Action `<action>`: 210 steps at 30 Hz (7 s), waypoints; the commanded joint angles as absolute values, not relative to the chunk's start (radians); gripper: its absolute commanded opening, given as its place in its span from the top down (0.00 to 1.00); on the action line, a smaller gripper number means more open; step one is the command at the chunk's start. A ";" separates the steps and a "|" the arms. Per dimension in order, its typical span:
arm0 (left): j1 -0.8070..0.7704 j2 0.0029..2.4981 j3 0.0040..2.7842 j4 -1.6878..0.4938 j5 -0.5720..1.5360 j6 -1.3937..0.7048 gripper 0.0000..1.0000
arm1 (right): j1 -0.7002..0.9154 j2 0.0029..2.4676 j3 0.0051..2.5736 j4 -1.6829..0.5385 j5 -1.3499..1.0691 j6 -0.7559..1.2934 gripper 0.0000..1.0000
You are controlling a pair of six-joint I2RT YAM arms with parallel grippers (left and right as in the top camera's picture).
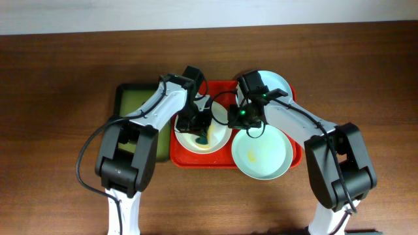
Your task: Clean dirty plates on tray and stack at the side
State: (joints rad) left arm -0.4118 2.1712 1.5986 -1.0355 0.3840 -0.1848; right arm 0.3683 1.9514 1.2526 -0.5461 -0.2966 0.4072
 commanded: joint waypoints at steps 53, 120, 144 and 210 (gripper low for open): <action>0.128 1.909 2.271 -1.443 -0.091 -0.280 0.01 | 0.400 2.003 1.259 -0.525 -0.337 0.431 0.96; 0.128 1.909 2.271 -1.445 -0.091 -0.280 0.01 | -0.510 1.910 1.625 -1.176 0.043 0.296 0.96; 0.127 1.909 2.271 -1.445 -0.091 -0.280 0.01 | -0.237 1.837 1.649 -1.577 -0.101 0.141 0.55; 0.128 1.909 2.271 -1.445 -0.091 -0.280 0.01 | 0.868 2.197 1.575 -0.377 0.248 0.675 0.96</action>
State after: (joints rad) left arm 0.1284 1.9038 2.2684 -1.4475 -0.0868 -0.2710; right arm 0.8742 2.1796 1.5665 -0.3687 0.2234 0.6735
